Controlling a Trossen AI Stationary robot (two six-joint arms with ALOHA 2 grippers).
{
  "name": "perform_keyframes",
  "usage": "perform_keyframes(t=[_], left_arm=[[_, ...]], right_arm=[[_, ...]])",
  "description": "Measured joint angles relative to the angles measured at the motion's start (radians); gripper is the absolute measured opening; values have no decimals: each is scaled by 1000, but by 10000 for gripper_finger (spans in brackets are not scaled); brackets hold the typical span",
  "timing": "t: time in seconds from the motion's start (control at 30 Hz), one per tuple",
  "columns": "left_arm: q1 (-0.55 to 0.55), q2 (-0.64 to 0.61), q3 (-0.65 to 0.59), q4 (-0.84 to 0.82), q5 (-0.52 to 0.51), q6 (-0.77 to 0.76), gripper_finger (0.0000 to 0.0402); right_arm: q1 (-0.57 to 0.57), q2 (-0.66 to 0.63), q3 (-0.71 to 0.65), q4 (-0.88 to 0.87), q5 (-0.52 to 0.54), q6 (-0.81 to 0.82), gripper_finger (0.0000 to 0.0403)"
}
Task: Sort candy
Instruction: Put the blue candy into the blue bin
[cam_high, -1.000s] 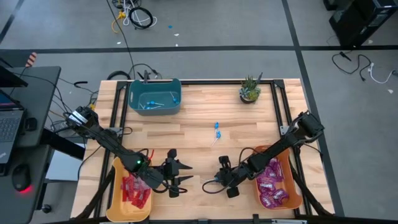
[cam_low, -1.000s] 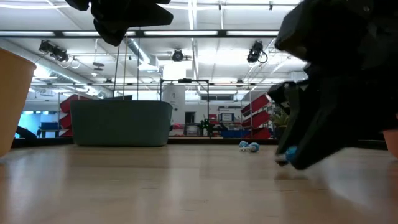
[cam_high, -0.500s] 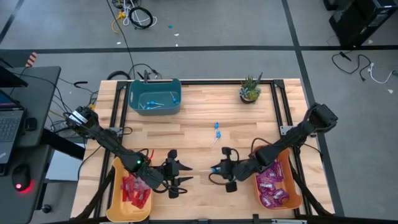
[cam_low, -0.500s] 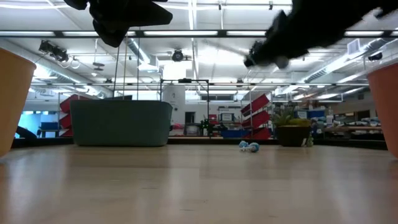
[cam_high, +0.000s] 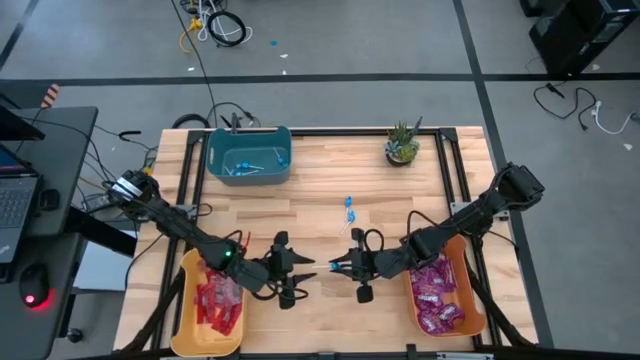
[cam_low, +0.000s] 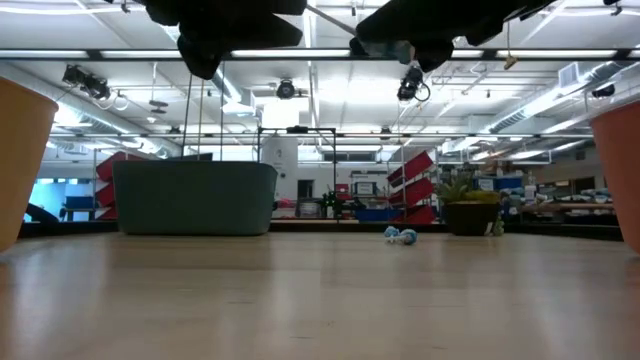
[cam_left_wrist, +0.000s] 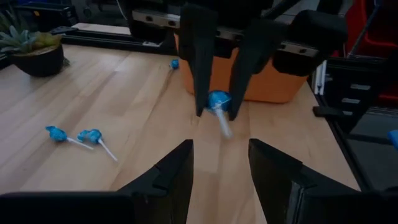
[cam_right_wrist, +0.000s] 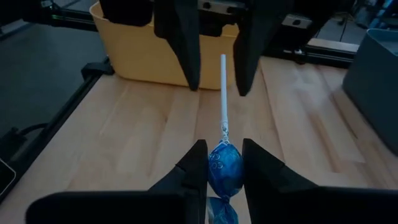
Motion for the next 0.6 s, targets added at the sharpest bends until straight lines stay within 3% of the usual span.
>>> perform_keyframes(t=[0.6], left_arm=[[26,0,0,47,1,51,157]], right_arm=[[-16,1,0,8,-4,-13,69]])
